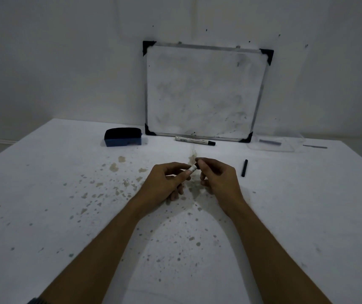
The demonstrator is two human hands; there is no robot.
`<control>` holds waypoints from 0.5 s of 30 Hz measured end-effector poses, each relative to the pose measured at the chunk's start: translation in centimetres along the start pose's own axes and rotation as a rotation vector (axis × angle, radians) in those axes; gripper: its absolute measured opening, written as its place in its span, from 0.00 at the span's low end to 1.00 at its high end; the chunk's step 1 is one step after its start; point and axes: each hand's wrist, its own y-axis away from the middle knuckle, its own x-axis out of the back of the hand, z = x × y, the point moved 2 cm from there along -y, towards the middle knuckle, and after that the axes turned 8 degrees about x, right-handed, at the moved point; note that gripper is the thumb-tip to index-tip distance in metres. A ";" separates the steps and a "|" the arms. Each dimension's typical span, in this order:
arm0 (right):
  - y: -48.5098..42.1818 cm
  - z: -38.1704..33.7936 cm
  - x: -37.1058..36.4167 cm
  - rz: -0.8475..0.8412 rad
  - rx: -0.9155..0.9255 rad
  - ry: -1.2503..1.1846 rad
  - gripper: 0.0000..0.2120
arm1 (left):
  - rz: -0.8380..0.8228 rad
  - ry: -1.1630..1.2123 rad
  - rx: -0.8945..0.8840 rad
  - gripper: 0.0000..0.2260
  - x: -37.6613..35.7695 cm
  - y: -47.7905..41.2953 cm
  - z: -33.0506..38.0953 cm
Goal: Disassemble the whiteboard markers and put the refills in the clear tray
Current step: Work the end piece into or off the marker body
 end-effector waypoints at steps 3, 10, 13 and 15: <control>0.3 -0.3 -0.4 0.002 0.066 0.065 0.10 | -0.002 0.040 0.010 0.08 0.1 0.2 0.1; 0.6 -0.5 -0.9 -0.027 0.008 -0.039 0.11 | -0.066 0.071 0.019 0.11 0.8 0.6 0.2; 0.4 -0.5 -1.0 -0.046 -0.014 -0.046 0.11 | -0.066 0.099 0.053 0.12 0.9 0.6 -0.1; 0.4 -0.6 -0.9 -0.044 -0.026 -0.020 0.11 | -0.064 0.106 0.076 0.12 0.8 0.5 -0.2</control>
